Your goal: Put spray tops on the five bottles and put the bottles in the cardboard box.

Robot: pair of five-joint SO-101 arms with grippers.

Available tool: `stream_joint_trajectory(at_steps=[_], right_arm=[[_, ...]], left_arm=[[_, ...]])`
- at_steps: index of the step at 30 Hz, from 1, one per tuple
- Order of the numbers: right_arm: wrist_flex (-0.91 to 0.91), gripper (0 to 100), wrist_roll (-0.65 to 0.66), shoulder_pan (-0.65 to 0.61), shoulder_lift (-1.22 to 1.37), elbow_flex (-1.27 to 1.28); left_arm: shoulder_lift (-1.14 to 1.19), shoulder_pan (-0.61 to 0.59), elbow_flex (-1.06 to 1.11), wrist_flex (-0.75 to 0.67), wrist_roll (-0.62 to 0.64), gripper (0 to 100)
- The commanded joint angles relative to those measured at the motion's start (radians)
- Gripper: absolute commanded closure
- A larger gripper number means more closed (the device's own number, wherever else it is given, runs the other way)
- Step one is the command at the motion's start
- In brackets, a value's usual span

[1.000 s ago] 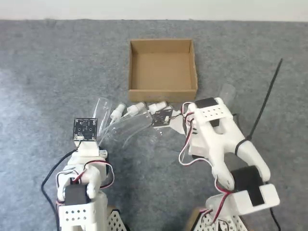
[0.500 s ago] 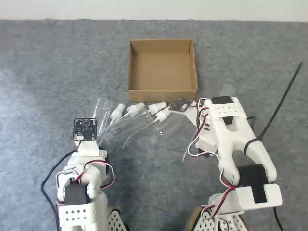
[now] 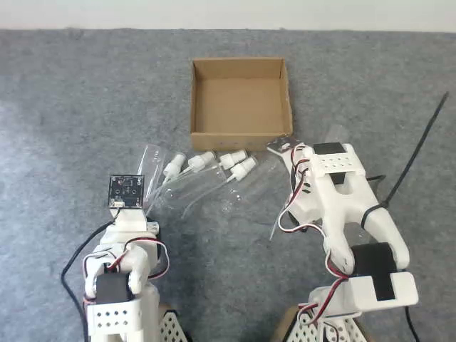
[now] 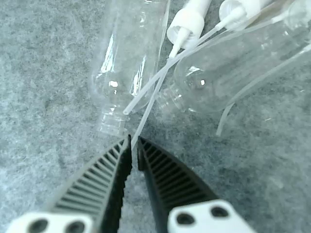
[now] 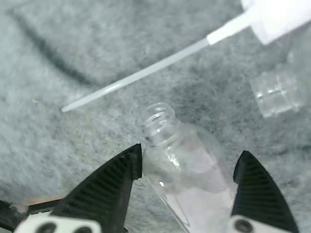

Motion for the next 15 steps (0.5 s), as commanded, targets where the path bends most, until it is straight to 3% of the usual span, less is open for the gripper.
stream_joint_trajectory(at_steps=[1,5,15], right_arm=[[-0.036,70.0,-0.025,0.019,-0.027,-0.021],[-0.027,62.5,-0.023,0.013,-0.027,-0.021],[-0.024,63.6,0.035,0.008,-0.111,-0.015]], left_arm=[[-0.018,-0.003,-0.021,0.005,-0.002,98],[-0.018,-0.003,-0.021,0.005,-0.002,98],[-0.018,-0.003,-0.021,0.005,-0.002,98]])
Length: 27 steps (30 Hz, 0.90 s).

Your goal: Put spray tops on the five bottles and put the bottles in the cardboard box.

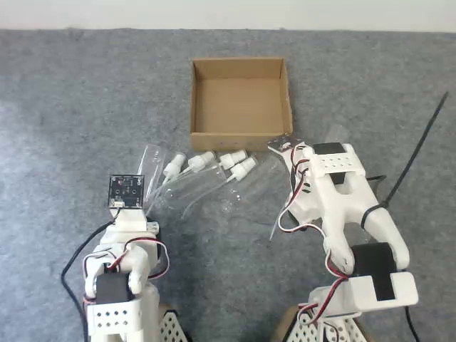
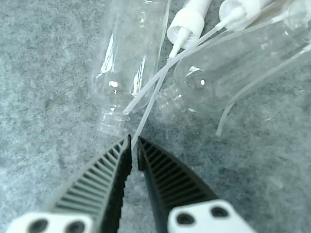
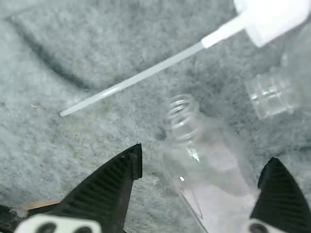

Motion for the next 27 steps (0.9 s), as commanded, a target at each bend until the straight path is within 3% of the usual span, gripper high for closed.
stream_joint_trajectory(at_steps=[1,15,21,27], right_arm=[[-0.013,63.6,0.044,0.008,-0.131,-0.006],[-0.038,63.6,0.305,-0.012,-0.231,0.098],[-0.174,63.7,0.318,-0.012,-0.2,0.141],[-0.196,63.7,0.319,-0.012,-0.153,0.147]], left_arm=[[-0.018,-0.003,-0.021,0.005,-0.002,98],[-0.018,-0.003,-0.021,0.005,-0.002,98],[-0.018,-0.003,-0.021,0.005,-0.002,98],[-0.018,-0.003,-0.021,0.005,-0.002,98]])
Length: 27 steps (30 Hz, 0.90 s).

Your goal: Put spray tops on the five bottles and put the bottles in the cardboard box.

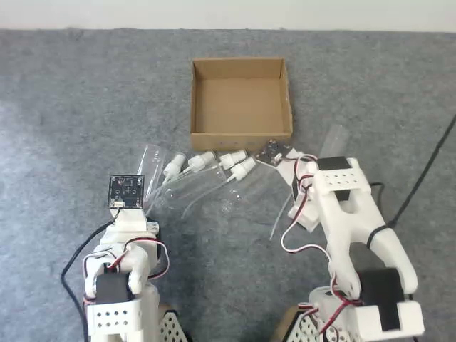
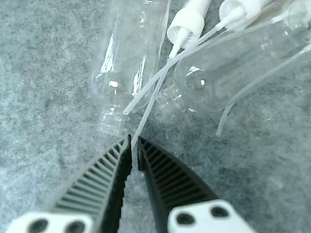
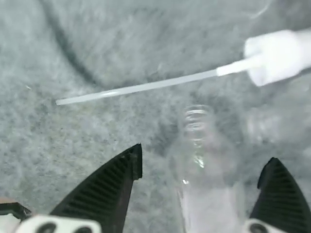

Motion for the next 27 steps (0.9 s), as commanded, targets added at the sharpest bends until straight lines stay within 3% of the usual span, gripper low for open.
stream_joint_trajectory(at_steps=[1,10,27], right_arm=[[-0.025,63.7,0.031,-0.01,0.012,-0.02],[-0.028,63.8,0.164,0.097,0.044,-0.02],[-0.048,63.8,0.164,0.044,0.044,-0.023]], left_arm=[[-0.018,-0.003,-0.021,0.005,-0.002,98],[-0.018,-0.003,-0.021,0.005,-0.002,98],[-0.018,-0.003,-0.021,0.005,-0.002,98]])
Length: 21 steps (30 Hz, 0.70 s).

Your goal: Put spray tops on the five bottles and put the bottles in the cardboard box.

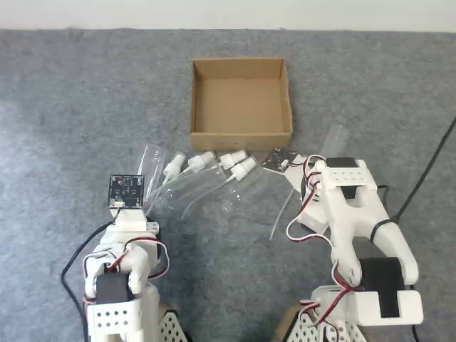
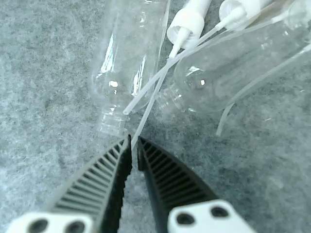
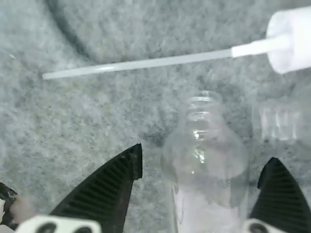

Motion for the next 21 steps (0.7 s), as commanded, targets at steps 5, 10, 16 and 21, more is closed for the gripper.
stream_joint_trajectory(at_steps=[5,10,16,21], right_arm=[[-0.076,63.8,0.02,-0.031,-0.01,-0.021],[-0.074,64.7,0.02,-0.031,-0.01,-0.021],[-0.071,82.4,0.025,-0.028,-0.012,-0.021],[-0.05,86.2,0.02,-0.027,-0.019,-0.023]], left_arm=[[-0.018,-0.003,-0.021,0.005,-0.002,98],[-0.018,-0.003,-0.021,0.005,-0.002,98],[-0.018,-0.003,-0.021,0.005,-0.002,98],[-0.018,-0.003,-0.021,0.005,-0.002,98]])
